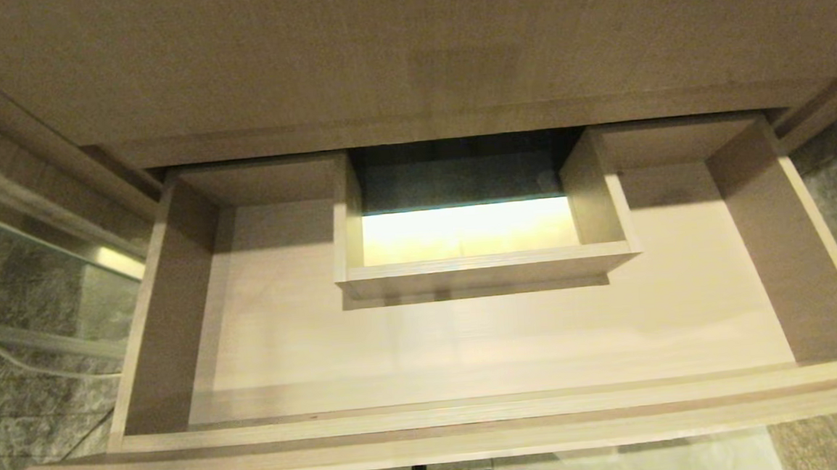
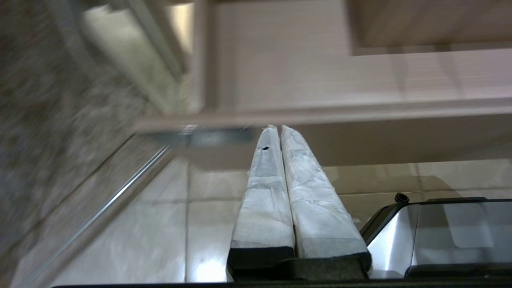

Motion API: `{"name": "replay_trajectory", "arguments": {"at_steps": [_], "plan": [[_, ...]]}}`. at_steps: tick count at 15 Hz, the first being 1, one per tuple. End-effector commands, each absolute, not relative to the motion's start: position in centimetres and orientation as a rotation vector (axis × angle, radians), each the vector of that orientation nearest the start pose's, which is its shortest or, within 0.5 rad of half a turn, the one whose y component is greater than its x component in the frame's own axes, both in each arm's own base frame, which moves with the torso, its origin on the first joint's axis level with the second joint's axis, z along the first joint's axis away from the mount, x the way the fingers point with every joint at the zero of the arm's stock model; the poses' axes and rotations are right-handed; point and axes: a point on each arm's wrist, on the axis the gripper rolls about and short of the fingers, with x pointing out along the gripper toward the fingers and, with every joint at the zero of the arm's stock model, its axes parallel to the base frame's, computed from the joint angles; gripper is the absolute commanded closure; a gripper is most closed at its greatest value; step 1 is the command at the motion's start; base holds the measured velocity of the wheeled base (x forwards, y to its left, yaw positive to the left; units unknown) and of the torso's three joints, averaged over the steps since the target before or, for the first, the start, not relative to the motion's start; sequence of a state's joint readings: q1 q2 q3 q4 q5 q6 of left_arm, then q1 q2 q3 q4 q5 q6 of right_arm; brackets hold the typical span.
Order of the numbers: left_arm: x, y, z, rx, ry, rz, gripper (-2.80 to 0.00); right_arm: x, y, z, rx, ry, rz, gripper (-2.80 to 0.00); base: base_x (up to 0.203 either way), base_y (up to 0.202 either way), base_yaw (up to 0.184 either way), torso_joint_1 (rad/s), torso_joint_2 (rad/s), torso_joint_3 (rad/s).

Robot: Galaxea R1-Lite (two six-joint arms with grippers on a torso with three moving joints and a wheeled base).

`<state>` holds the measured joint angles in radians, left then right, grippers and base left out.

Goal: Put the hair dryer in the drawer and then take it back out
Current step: Pick up the hairdryer

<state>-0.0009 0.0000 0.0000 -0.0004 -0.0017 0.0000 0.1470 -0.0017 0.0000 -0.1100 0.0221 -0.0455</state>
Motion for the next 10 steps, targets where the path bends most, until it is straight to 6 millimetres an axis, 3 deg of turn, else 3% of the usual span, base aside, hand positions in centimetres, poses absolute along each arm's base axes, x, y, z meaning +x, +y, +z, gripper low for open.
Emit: {"name": "replay_trajectory", "arguments": {"at_steps": [1,10], "plan": [[-2.27,0.00,7.51,0.000,0.002,-0.003,0.00,-2.30,-0.29,7.48,-0.039,-0.114,0.168,0.00,0.003,-0.008,0.175,0.007,0.00,0.002],[-2.27,0.00,7.51,0.000,0.002,-0.003,0.00,-2.30,-0.29,7.45,-0.045,-0.112,0.167,0.00,0.003,-0.007,0.169,0.002,0.01,0.000]]}}
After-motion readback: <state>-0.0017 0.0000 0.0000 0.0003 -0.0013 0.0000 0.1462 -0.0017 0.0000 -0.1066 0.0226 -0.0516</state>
